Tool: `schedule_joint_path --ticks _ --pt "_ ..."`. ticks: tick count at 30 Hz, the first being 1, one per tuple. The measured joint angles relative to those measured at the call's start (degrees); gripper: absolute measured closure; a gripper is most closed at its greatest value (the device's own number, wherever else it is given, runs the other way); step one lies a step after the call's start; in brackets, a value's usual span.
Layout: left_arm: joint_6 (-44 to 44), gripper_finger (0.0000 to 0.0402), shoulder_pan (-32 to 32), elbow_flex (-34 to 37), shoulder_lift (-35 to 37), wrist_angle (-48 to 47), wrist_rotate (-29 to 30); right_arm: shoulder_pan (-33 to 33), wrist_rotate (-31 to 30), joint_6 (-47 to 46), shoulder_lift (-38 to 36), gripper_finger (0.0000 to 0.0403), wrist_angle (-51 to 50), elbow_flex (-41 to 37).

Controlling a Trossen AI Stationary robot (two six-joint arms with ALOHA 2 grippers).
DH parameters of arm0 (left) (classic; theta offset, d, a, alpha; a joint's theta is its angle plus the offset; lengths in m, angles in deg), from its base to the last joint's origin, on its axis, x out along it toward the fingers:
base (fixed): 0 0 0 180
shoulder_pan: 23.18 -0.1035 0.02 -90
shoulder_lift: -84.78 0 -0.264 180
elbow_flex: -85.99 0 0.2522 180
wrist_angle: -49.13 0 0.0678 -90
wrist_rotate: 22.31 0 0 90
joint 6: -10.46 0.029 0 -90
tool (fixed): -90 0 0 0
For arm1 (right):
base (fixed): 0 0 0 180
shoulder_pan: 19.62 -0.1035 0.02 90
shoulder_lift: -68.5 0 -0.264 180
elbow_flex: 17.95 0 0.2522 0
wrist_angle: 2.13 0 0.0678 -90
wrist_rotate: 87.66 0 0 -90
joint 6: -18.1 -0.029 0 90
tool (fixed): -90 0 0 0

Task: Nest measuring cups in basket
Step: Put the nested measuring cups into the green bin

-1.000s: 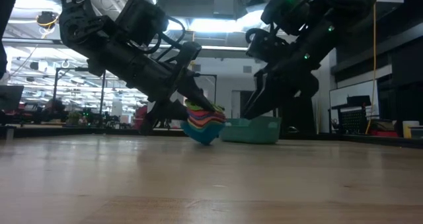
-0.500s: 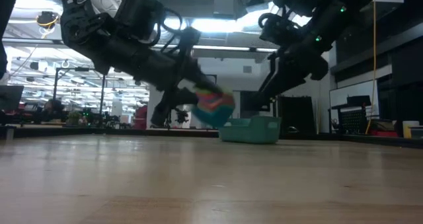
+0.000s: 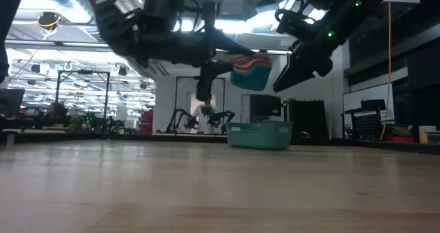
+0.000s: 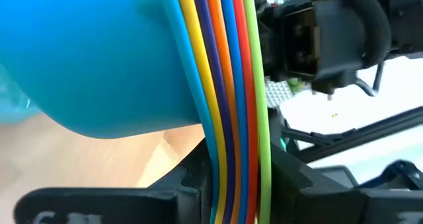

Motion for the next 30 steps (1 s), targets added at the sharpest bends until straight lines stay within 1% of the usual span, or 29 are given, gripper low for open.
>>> schedule_joint_path --ticks 5,10,14,17,19,24,30 --pt "1.6 0.0318 -4.0 -3.1 0.0 -5.3 -7.2 0.9 0.0 0.0 0.0 0.0221 -0.3 0.0" --pt "2.8 0.0318 -7.9 -3.1 -0.1 -9.9 -10.3 0.9 0.1 0.0 0.0 0.0221 -0.3 0.0" --pt "3.4 0.0318 -10.4 -3.1 -1.9 -10.0 -13.1 0.9 0.1 0.0 0.0 0.0221 -0.3 0.0" --pt "3.1 0.0318 -11.7 -3.1 -3.9 -9.2 -14.8 0.9 0.1 0.0 0.0 0.0221 -0.3 0.0" --pt "1.2 0.0318 -12.2 -3.0 -5.7 -8.0 -16.2 0.9 0.1 0.0 0.0 0.0221 -0.3 0.0" --pt "-3.8 0.0319 -12.6 -3.7 -9.5 2.2 -18.9 0.9 0.0 0.0 0.0 0.0221 0.0 0.0" --pt "-6.1 0.0319 -12.6 -9.3 -14.8 3.5 -23.3 0.9 0.0 0.0 0.0 0.0221 0.2 0.0"
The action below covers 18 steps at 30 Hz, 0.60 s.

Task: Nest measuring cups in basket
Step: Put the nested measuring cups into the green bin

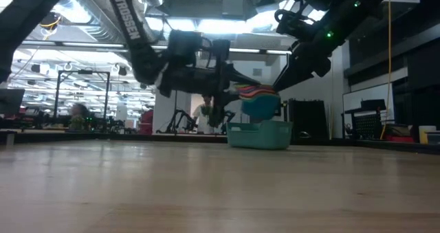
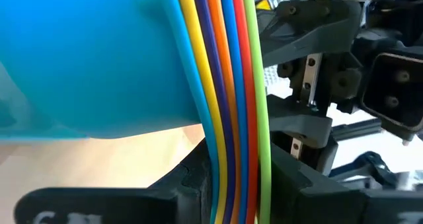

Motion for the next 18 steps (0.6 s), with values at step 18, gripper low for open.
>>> schedule_joint_path --ticks 18 --pt "-6.8 0.0319 -0.6 -4.7 -5.3 -1.2 -1.6 0.0 0.4 0.0 0.0 0.0221 -1.0 0.0"
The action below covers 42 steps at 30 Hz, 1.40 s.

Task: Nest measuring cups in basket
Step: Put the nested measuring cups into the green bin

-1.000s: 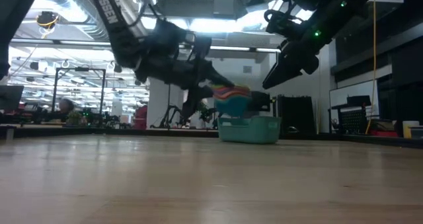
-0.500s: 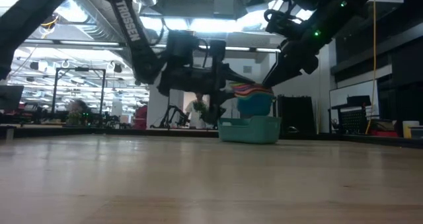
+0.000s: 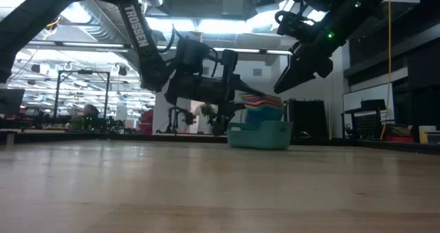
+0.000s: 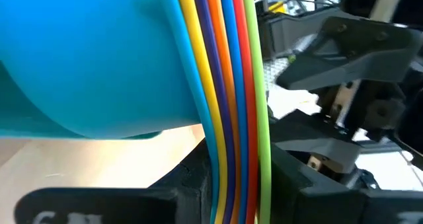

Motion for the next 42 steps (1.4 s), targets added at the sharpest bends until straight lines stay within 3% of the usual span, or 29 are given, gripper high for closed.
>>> schedule_joint_path --ticks 18,42 --pt "-2.9 0.0309 0.0 0.1 0.0 -1.0 1.4 0.0 0.0 0.1 0.0 0.0221 0.1 0.0" --pt "-2.9 0.0223 -0.3 0.1 0.0 -1.0 1.5 0.0 0.1 0.1 0.0 0.0221 0.1 0.0"
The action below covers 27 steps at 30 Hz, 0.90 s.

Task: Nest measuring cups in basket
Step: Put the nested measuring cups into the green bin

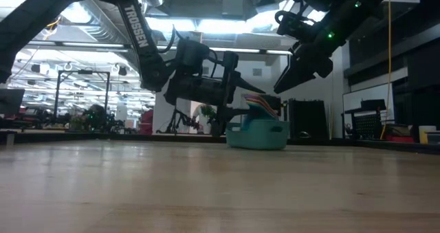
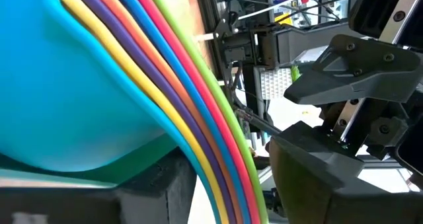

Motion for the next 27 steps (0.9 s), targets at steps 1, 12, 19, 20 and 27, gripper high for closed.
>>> schedule_joint_path --ticks 1,12,19,20,27 --pt "0.0 0.0221 0.0 0.0 0.0 0.0 0.0 0.0 0.0 0.0 0.0 0.0221 0.0 0.0" --pt "2.6 0.022 0.0 0.0 0.0 0.0 -0.2 0.0 0.0 -0.1 0.0 0.0221 0.0 0.0" --pt "3.0 0.022 -0.4 0.0 0.0 0.0 -1.9 0.0 0.0 -0.2 0.0 0.0221 0.0 0.0" --pt "3.0 0.022 -0.3 0.0 0.0 0.0 -1.6 0.0 0.0 -0.2 0.0 0.0221 0.0 0.0" --pt "3.0 0.022 0.3 0.0 0.0 0.0 1.2 0.0 0.0 -0.2 0.0 0.0221 0.0 0.0"
